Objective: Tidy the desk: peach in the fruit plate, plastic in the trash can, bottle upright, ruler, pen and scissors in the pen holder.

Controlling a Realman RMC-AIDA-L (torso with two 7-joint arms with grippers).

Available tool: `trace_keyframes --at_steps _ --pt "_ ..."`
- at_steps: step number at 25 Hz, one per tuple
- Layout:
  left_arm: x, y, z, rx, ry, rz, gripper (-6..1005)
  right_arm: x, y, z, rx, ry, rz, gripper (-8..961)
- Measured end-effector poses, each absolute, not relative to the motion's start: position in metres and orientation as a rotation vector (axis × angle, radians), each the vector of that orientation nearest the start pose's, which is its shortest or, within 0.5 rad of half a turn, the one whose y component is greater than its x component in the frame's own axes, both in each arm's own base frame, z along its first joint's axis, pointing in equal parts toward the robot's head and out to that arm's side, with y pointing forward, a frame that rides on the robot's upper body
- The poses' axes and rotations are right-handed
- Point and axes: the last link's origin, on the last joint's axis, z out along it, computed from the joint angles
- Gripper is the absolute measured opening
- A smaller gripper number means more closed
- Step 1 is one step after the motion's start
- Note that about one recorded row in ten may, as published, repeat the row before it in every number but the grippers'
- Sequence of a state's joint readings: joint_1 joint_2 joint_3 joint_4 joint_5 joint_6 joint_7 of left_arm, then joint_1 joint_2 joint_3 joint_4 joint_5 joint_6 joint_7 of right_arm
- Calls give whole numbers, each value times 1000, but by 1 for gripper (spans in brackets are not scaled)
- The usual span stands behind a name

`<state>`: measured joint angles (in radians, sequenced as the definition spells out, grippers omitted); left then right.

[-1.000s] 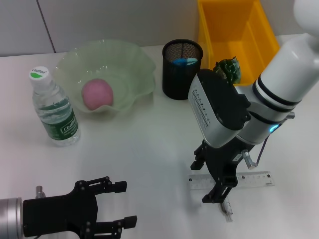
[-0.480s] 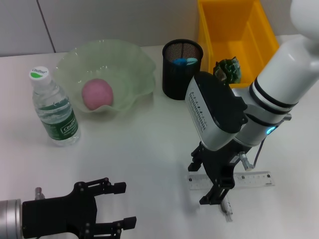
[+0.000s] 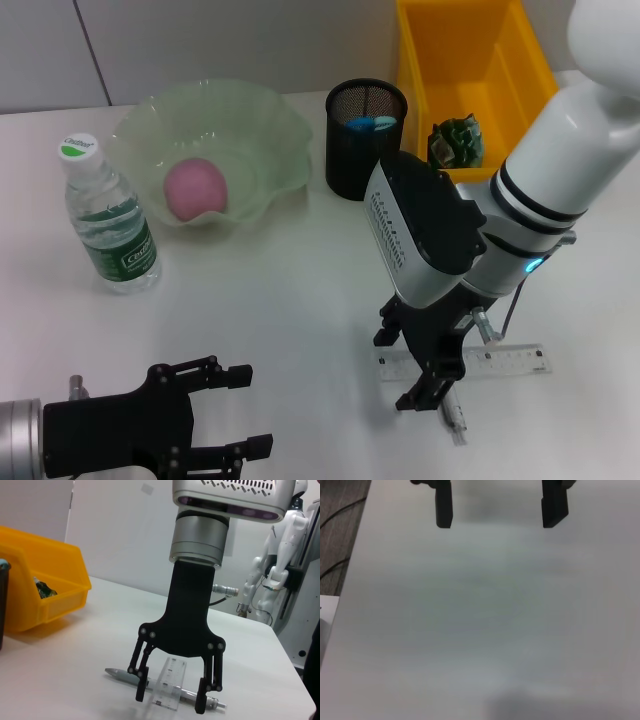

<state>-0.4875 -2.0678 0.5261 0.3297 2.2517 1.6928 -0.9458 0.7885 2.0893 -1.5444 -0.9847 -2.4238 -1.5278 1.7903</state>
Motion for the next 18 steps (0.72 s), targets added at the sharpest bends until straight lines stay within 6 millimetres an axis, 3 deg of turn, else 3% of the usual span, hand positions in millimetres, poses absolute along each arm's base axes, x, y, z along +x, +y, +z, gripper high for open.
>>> trace_keyframes --at_steps 3,8,18 --pt "-292 250 -49 -2937 -459 -805 798 166 342 -70 -3171 -154 -697 799" --pt "-292 250 -48 -2937 -459 -806 798 167 342 -70 -3170 -147 -697 687" --pt "-292 250 -48 -2936 -459 -805 798 168 344 -72 -3168 -138 -704 619"
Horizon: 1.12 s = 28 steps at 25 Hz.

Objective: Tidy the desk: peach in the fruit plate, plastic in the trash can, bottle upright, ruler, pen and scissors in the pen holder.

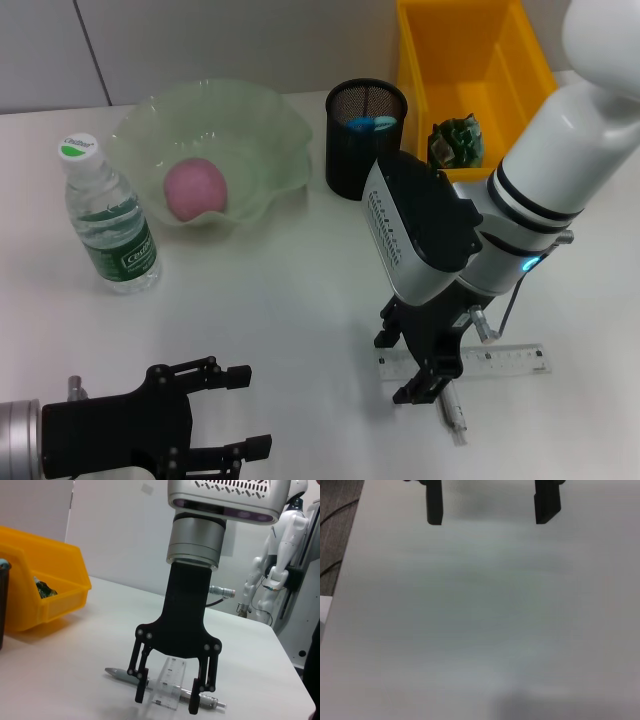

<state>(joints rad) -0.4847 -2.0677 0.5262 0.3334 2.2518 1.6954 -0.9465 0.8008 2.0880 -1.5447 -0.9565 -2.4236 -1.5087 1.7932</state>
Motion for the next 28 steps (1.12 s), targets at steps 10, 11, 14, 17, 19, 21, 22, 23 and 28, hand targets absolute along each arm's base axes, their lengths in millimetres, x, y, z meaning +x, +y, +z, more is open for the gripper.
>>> trace_keyframes --at_steps 10,11,14,17,19,21,22,23,28 --pt "-292 250 -48 -2933 -459 -809 797 170 345 -73 -3163 -127 -712 562" --pt "-292 250 -47 -2933 -459 -809 797 171 345 -73 -3161 -124 -712 561" --pt "-292 250 -47 -2933 -459 -810 797 171 345 -73 -3161 -123 -712 559" --pt "-291 250 -47 -2929 -458 -816 797 170 346 -73 -3159 -117 -712 493" --pt "-291 250 -47 -2928 -458 -820 797 170 346 -73 -3158 -117 -710 428" --pt "-291 250 -46 -2927 -457 -823 797 168 346 -72 -3157 -116 -701 392" --pt "-290 250 -46 -2928 -456 -829 797 167 347 -71 -3158 -114 -696 390" --pt "-290 250 -46 -2928 -456 -829 797 166 347 -70 -3157 -113 -685 387" --pt "-290 250 -45 -2929 -460 -836 797 153 353 -53 -3170 -57 -532 378"
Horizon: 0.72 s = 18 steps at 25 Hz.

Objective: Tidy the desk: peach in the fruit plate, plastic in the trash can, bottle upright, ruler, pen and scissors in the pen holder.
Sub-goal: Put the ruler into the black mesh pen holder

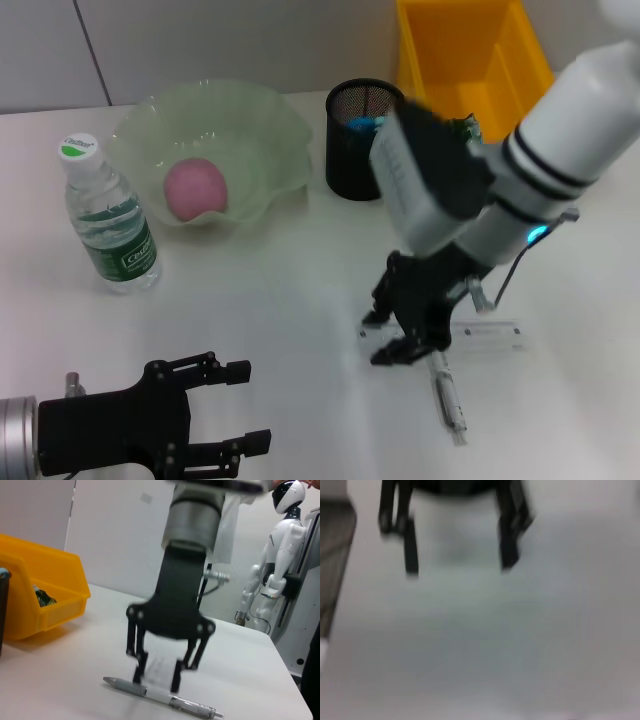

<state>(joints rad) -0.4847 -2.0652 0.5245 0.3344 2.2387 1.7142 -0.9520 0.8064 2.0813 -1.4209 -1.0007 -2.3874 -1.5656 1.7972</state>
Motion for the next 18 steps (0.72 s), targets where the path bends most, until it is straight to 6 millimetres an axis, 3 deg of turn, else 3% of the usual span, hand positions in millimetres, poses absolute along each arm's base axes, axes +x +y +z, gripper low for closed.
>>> trace_keyframes --at_steps 2,5,7,11,12,18 --pt "-290 250 -45 -2930 -466 -840 797 144 363 -31 -3153 -3 -359 381" --pt "-289 250 -44 -2931 -464 -843 796 142 368 -19 -3130 25 -251 386" --pt "-289 250 -45 -2931 -458 -847 796 140 378 1 -3069 94 -66 389" --pt "-289 250 -45 -2930 -451 -848 795 139 388 20 -2986 167 115 396" --pt "-289 250 -45 -2930 -450 -848 795 137 394 32 -2925 210 237 397" --pt "-288 249 -45 -2933 -441 -849 793 136 412 52 -2707 301 505 407"
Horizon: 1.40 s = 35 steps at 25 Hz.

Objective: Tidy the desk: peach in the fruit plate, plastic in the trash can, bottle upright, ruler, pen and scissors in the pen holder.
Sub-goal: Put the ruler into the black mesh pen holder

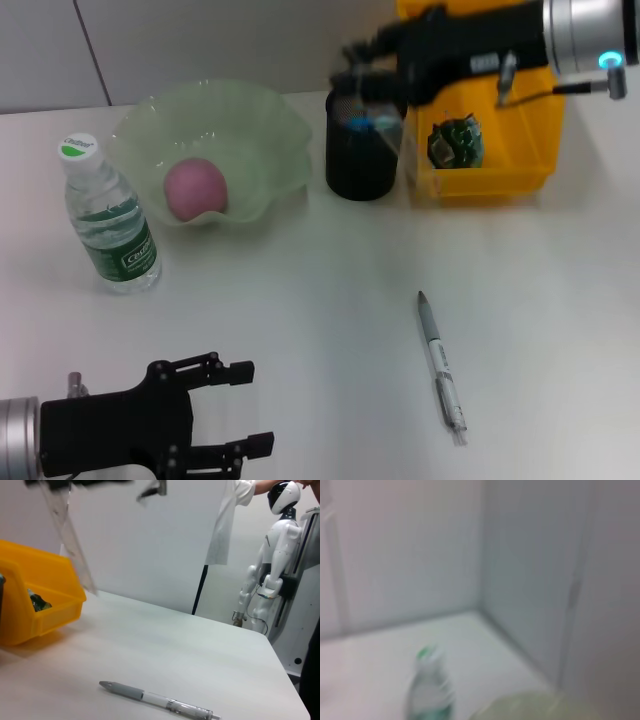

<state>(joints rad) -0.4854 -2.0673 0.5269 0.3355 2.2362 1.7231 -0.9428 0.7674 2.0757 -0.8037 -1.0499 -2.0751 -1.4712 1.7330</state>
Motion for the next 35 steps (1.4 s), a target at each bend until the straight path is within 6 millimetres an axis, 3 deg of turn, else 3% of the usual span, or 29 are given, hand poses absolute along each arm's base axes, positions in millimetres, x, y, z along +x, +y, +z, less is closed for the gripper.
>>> trace_keyframes --at_steps 5,11,35 --pt "-288 249 -45 -2940 -426 -845 792 133 427 59 -2549 358 648 415" --pt "-288 249 -45 -2944 -428 -843 791 128 443 51 -2428 376 766 425" --pt "-286 253 -44 -2947 -476 -850 785 144 470 8 -2219 378 721 465"
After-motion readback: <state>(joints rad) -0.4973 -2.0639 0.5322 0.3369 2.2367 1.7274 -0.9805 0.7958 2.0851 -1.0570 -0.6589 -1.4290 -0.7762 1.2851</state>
